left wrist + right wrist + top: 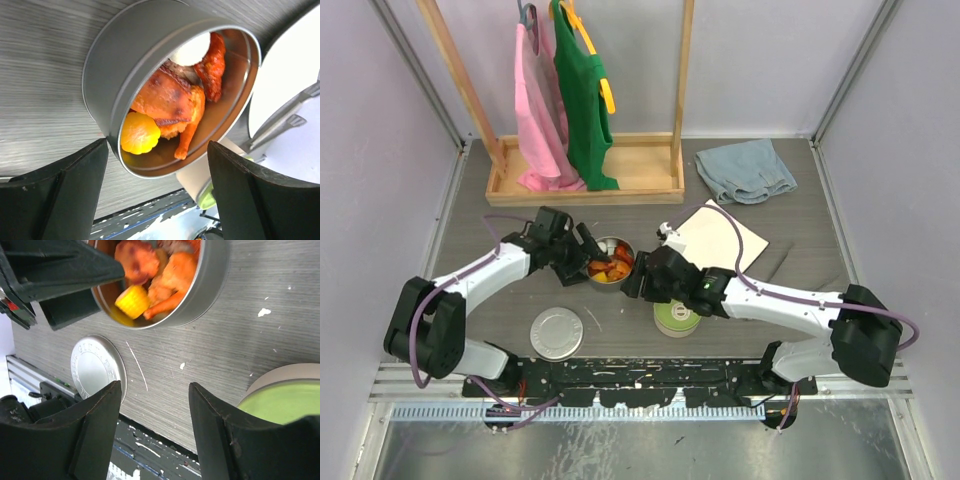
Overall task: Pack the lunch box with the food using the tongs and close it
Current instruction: Move the packing box to the center of the board, then pick up the box lid from the center of the board.
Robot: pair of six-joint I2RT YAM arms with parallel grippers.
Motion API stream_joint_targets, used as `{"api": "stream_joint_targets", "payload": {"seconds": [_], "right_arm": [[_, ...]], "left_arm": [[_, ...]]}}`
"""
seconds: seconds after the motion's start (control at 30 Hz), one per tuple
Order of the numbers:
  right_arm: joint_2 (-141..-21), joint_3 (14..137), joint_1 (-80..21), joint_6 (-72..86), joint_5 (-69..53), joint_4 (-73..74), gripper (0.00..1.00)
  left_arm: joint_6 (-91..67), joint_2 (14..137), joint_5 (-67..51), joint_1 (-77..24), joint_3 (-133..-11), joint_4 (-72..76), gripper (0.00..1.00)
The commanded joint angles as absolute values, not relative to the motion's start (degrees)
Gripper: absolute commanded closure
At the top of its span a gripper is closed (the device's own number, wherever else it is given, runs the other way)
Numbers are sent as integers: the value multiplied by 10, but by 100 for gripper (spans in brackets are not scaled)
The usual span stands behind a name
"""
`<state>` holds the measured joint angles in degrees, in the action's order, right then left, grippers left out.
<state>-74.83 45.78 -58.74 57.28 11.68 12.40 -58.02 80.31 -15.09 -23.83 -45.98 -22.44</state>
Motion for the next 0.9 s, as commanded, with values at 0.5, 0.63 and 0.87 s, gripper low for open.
{"api": "stream_joint_targets", "payload": {"seconds": [0.5,0.63,0.87], "right_arm": [[-873,500,-678,576,29,21,40],[-909,522,-712,589,42,16,39],[-932,523,-717,592,17,-9,38]], "left_arm": [[-600,536,137,-220,-443,-564,14],[-666,484,176,-218,-405,-635,8],[-707,457,177,-218,-346,-622,2]]}}
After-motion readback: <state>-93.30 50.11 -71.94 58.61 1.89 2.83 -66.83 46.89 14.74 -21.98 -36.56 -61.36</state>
